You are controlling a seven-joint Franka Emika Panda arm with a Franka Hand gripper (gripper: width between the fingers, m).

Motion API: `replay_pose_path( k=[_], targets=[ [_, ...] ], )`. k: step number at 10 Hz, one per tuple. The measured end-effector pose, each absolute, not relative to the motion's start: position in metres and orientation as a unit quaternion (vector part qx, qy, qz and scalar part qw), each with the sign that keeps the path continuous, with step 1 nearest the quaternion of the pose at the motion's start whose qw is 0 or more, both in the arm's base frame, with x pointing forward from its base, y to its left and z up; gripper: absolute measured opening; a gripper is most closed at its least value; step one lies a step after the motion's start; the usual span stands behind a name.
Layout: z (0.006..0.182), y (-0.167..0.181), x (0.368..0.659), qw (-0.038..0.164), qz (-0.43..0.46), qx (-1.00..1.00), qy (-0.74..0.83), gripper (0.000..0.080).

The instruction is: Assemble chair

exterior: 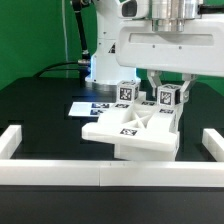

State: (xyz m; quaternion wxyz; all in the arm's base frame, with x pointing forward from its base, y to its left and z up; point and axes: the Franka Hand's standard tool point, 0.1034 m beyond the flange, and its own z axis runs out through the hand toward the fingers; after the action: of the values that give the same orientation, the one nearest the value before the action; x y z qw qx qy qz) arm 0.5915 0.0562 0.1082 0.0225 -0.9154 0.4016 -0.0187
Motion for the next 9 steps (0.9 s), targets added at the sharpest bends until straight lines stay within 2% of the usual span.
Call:
replay_pose_path(
  k=[6,9],
  targets=[
    [0.1081,0.0598,0.5921,0.032,-0.012,-0.793,0.608,0.0271],
    [0.1079,0.0605,0.5919,0.033,-0.01,-0.782,0.622,0.0271]
  ],
)
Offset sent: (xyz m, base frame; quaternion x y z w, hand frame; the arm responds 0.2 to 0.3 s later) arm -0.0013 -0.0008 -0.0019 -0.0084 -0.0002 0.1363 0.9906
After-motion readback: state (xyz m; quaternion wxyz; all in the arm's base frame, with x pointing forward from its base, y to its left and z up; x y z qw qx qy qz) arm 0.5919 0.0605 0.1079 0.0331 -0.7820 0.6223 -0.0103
